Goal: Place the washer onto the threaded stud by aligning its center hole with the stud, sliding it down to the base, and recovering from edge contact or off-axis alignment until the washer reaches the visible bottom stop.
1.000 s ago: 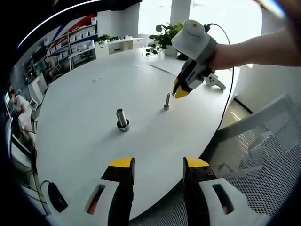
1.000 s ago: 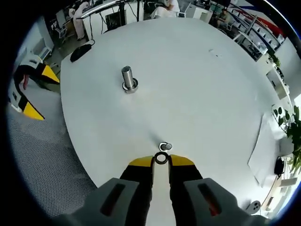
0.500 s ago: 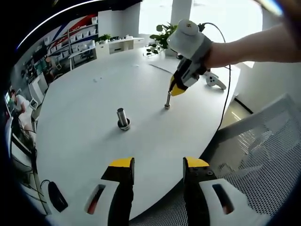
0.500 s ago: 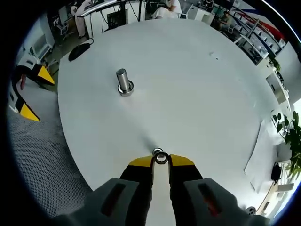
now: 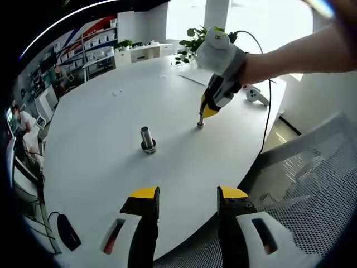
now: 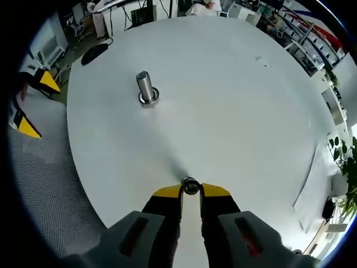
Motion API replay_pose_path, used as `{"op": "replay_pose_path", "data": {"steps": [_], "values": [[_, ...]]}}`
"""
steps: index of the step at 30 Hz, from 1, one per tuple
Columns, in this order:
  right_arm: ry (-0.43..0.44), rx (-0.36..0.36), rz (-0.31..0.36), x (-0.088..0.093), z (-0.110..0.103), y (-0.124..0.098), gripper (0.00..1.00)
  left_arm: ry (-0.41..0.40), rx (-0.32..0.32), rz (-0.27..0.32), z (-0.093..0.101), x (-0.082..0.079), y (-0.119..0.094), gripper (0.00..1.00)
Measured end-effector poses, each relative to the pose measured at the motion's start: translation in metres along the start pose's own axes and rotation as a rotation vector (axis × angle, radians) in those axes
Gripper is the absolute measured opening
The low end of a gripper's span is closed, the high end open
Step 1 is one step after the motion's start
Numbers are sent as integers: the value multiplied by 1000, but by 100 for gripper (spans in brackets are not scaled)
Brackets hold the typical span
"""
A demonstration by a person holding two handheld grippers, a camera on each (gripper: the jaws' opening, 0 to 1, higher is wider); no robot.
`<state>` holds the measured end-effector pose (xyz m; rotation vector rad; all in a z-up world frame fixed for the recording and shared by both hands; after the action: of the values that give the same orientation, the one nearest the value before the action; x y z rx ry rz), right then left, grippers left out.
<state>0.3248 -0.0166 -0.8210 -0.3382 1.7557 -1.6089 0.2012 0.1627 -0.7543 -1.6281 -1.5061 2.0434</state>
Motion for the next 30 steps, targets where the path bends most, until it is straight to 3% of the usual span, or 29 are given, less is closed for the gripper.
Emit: {"op": "replay_pose_path", "data": {"steps": [10, 15, 23, 30], "values": [[10, -18, -40, 8, 1, 22, 14, -9, -5, -7, -2, 2, 0, 40], [44, -28, -22, 5, 2, 26, 15, -12, -7, -11, -2, 3, 1, 40], [49, -31, -42, 11, 1, 27, 20, -11, -7, -11, -2, 3, 0, 40], [59, -23, -11, 13, -2, 17, 22, -12, -6, -3, -1, 1, 0, 40]]}}
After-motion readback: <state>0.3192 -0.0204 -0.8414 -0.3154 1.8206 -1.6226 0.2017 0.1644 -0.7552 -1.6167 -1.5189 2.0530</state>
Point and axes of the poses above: the point that each gripper's makers call its tool centre point, and the gripper's own axes: y roughly forward along the fingers, z roughly to its right, x roughly out of its underside, the point moved 1 cm from there along -y, roughly backward along the fingers, and after that the axes turned 13 degrees about y, right-handed, at the moved point
